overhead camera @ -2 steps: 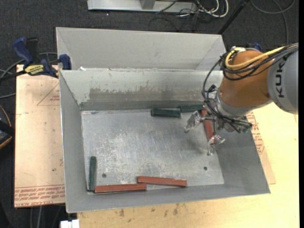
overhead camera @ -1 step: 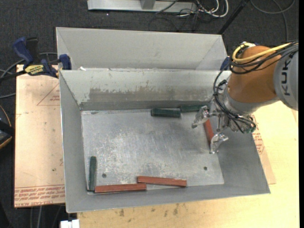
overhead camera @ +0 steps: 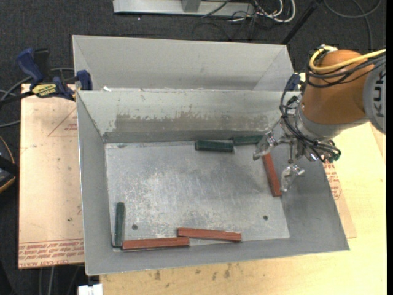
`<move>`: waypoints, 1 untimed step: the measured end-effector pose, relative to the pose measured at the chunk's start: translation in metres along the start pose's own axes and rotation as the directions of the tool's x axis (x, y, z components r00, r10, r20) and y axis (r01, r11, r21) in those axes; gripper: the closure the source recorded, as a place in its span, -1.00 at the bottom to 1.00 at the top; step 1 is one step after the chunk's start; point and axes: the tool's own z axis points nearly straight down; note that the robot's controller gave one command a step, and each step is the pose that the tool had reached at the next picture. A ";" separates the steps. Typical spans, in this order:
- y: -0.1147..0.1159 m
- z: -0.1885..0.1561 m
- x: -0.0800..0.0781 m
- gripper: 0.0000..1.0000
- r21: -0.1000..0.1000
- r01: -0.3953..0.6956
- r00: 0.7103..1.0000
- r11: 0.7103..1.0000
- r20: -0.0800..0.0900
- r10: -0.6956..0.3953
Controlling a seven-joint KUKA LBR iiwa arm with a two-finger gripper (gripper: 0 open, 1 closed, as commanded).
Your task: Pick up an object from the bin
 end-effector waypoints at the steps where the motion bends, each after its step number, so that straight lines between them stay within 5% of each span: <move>1: -0.038 0.015 -0.023 -1.00 -0.004 0.390 0.921 0.921 0.001 -0.390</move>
Offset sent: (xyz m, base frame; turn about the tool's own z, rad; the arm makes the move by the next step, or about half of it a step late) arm 0.0594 -0.0165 -0.0759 -0.3402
